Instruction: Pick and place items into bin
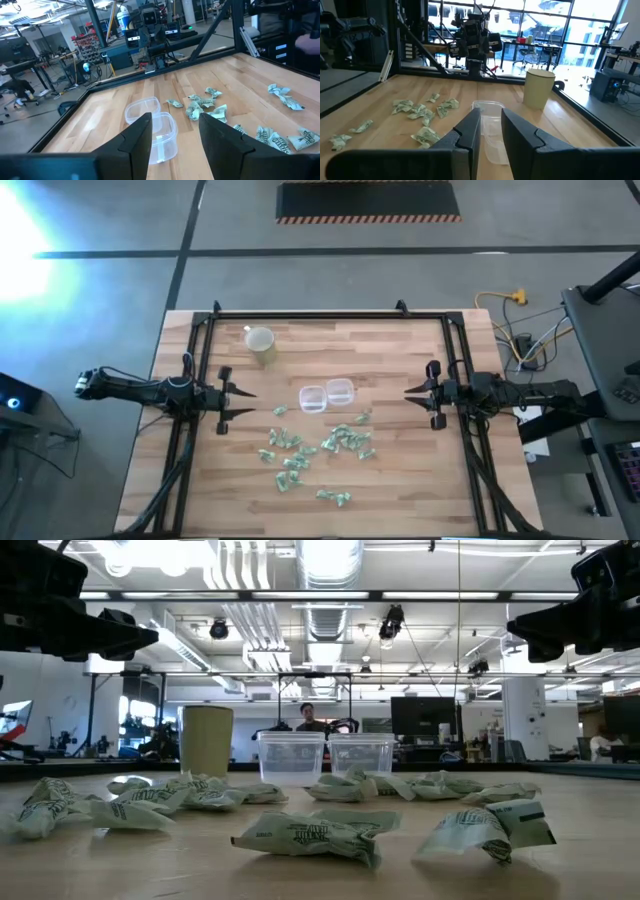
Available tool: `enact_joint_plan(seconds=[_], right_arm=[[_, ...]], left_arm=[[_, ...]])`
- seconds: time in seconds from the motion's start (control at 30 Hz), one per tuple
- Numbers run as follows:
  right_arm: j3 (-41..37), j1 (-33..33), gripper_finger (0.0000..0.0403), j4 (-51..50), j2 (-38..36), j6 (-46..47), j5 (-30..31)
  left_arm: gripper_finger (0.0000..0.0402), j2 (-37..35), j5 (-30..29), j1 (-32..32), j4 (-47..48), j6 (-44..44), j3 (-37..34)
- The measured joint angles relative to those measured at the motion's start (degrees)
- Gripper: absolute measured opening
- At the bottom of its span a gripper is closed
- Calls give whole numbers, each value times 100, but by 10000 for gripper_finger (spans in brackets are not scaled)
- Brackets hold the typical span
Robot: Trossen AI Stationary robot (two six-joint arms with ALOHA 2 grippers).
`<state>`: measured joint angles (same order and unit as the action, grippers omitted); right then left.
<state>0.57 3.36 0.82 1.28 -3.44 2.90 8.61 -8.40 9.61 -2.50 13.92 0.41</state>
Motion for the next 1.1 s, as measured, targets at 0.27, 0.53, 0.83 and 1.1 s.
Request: enact_joint_plan(seconds=[0.27, 0.53, 0.83, 1.1], right_arm=[[1, -2, 68, 0, 0, 0, 0], [1, -2, 68, 0, 0, 0, 0], [1, -2, 68, 0, 0, -22, 0], [-1, -1, 68, 289, -2, -141, 2]], left_arm=[[148, 1, 1, 1, 1, 2, -1], [148, 0, 1, 1, 0, 2, 0], [148, 0, 0, 0, 0, 1, 0], [148, 0, 1, 0, 0, 1, 0]])
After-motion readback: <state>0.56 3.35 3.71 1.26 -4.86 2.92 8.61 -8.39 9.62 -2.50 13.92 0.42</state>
